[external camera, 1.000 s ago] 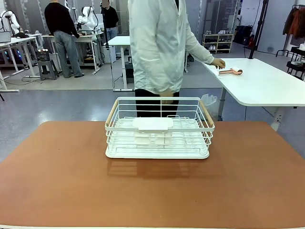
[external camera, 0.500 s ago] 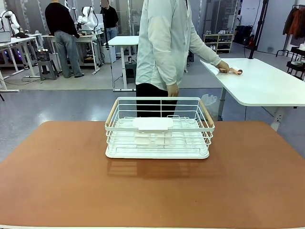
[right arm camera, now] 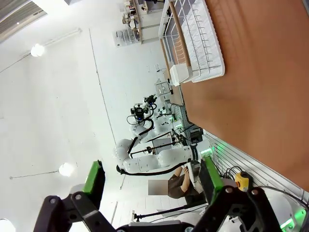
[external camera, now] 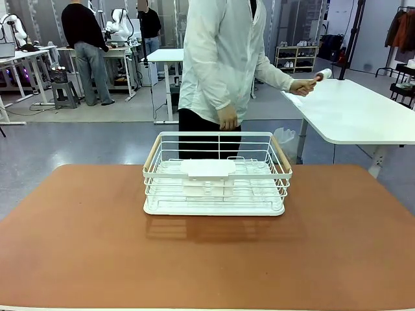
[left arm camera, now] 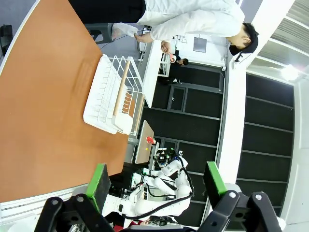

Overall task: Clean the table.
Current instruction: Pick up the Lint Roller when the human hands it over.

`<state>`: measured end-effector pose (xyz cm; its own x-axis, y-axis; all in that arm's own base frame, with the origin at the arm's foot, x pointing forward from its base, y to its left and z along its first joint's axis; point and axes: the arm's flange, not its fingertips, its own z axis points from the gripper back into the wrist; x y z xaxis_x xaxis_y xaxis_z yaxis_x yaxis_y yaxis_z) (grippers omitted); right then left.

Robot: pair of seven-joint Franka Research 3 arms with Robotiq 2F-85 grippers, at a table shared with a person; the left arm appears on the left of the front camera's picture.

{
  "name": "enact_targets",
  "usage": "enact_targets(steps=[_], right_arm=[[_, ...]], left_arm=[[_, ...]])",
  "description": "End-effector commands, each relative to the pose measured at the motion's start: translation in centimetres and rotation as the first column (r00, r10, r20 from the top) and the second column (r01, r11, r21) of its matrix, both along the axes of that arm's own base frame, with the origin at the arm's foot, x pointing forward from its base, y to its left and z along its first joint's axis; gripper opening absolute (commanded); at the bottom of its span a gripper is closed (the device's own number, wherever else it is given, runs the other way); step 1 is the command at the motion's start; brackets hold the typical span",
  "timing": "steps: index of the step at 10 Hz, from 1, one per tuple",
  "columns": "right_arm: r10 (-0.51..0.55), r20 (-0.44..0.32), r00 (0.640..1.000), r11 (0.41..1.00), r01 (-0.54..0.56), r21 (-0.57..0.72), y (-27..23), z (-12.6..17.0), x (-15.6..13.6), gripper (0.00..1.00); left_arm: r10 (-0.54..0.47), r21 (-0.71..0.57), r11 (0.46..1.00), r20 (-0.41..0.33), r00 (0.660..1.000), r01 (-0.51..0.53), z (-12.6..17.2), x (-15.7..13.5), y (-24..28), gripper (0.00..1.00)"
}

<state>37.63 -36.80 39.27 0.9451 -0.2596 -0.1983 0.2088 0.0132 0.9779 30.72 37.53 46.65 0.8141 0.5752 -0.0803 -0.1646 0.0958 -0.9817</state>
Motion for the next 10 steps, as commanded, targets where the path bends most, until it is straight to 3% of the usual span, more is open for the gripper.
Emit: enact_targets(steps=[1,10], right_arm=[[-0.004,-0.006,1.0,1.0,0.003,-0.01,0.25,0.47,-0.17,1.0],[-0.004,-0.006,1.0,1.0,0.003,-0.01,0.25,0.47,-0.17,1.0]], left_arm=[[0.0,0.011,1.0,0.001,1.0,0.0,0.06,-0.32,0.18,1.0],[0.0,0.011,1.0,0.001,1.0,0.0,0.06,-0.32,0.18,1.0]])
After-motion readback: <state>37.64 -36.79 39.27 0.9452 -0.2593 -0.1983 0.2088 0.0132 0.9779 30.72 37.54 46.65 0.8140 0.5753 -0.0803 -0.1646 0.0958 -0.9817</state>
